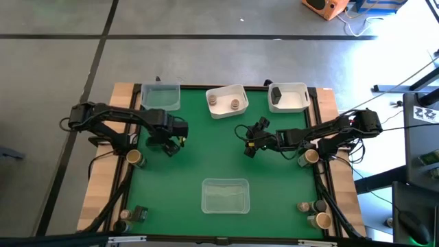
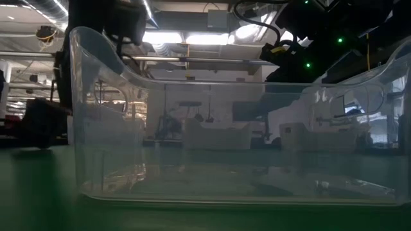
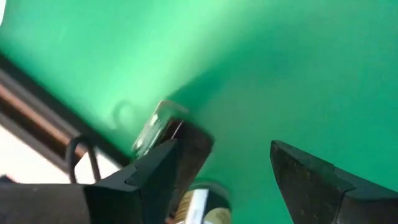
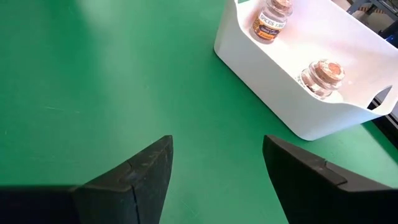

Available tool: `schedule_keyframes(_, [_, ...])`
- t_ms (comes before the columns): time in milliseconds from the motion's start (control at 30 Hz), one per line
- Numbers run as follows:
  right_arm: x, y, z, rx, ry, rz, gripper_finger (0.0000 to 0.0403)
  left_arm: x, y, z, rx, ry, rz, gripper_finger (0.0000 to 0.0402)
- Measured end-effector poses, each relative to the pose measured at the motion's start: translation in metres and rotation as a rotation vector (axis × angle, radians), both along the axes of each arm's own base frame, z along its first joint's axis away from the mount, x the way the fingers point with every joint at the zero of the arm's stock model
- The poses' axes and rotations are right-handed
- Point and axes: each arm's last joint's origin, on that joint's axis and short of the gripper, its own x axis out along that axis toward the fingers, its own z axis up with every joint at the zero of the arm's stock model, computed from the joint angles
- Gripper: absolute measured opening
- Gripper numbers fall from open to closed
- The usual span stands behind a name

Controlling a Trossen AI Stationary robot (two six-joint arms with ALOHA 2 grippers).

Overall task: Sort spices by type
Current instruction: Put the green seasoning can into the right white bin

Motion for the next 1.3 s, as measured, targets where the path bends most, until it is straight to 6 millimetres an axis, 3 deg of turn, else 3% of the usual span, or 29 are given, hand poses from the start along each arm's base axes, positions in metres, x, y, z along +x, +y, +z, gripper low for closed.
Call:
schedule_keyframes(367, [0.0, 0.0, 0.0, 0.0, 0.0, 0.0, 0.025, 0.004, -0.004, 0.028, 0.015, 0.009, -0.12, 0.0241])
schedule_keyframes(633, [0.0, 0.0, 0.0, 0.0, 0.001, 0.0, 0.025, -0.014, -0.002, 0.048, 0.074, 0.079, -0.231, 0.0241])
schedule_keyframes(933, [0.0, 0.0, 0.0, 0.0, 0.0, 0.0, 0.025, -0.027, -0.005, 0.03, 0.017, 0.18, -0.441, 0.0241])
schedule_keyframes(1300, [0.0, 0.0, 0.0, 0.0, 0.0, 0.0, 0.025, -0.038, -0.008, 0.01, -0.081, 0.249, -0.433, 0.0241])
